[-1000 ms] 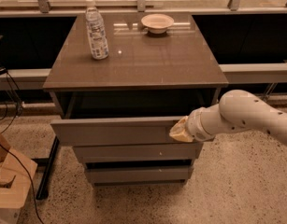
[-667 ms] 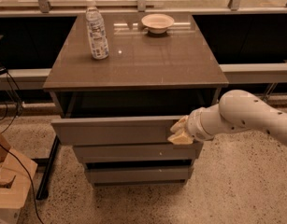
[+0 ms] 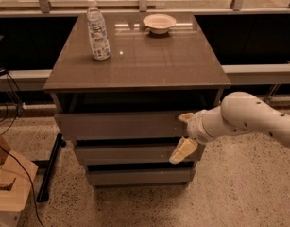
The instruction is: Close top drawer
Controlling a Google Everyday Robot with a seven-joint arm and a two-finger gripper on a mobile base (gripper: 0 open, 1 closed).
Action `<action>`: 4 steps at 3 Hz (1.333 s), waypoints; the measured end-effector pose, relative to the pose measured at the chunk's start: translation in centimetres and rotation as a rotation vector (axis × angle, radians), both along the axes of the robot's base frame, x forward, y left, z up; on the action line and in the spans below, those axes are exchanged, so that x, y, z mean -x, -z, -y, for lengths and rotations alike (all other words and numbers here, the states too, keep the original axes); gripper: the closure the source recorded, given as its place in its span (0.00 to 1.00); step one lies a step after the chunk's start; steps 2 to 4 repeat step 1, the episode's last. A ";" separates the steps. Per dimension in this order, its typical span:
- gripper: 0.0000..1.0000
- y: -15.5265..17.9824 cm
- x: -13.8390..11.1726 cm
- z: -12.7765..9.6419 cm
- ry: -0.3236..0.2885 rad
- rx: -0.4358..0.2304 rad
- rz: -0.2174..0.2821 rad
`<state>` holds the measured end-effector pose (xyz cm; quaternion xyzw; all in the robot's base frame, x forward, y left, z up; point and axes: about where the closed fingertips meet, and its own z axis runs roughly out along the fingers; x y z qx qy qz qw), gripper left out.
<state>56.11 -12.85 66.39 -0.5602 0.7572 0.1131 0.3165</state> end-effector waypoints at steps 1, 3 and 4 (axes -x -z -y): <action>0.00 0.0 0.0 0.0 0.000 0.000 0.000; 0.00 0.0 0.0 0.0 0.000 0.000 0.000; 0.00 0.0 0.0 0.0 0.000 0.000 0.000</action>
Offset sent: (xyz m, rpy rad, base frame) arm 0.0000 0.0000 0.0000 0.0000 0.0000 0.0000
